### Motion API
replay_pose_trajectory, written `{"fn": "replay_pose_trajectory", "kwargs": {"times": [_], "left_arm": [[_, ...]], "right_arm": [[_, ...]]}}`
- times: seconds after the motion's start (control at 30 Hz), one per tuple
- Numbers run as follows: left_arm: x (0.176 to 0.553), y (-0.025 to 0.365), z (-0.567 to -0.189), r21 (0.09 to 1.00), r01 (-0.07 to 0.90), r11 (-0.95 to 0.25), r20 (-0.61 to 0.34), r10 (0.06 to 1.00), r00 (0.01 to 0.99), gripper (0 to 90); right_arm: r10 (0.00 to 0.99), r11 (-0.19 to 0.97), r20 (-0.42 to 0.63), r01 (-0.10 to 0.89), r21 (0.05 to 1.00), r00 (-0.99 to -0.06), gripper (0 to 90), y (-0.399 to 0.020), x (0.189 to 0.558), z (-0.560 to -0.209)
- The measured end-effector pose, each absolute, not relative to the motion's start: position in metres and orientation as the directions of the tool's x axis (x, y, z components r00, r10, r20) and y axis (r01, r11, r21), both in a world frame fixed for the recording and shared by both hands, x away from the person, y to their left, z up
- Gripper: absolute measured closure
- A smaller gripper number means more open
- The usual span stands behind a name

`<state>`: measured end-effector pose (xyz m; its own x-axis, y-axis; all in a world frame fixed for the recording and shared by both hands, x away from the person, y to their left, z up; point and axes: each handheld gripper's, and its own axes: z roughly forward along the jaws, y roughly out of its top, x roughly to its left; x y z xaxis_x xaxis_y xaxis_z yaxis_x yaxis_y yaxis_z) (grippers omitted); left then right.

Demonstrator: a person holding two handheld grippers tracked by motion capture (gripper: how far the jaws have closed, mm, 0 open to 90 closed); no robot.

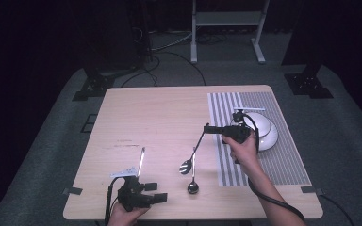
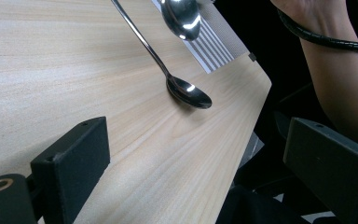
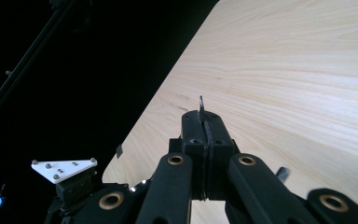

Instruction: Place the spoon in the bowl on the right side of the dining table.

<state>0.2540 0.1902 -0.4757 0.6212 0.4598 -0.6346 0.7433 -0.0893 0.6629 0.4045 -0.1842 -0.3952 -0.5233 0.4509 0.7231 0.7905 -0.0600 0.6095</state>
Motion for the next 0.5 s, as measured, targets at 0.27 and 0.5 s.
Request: {"fn": "replay_pose_trajectory", "kwargs": {"times": [0.27, 0.5], "left_arm": [[0.254, 0.190, -0.476, 0.664, 0.742, -0.094, -0.632, 0.459, 0.624, 5.5], [0.254, 0.189, -0.476, 0.664, 0.742, -0.095, -0.632, 0.459, 0.624, 5.5]], "right_arm": [[0.474, -0.096, 0.723, 0.786, 0.610, -0.503, 89.3, -0.204, 0.405, -0.391], [0.500, -0.129, 0.719, 0.779, 0.614, -0.483, 89.2, -0.224, 0.406, -0.386]]}}
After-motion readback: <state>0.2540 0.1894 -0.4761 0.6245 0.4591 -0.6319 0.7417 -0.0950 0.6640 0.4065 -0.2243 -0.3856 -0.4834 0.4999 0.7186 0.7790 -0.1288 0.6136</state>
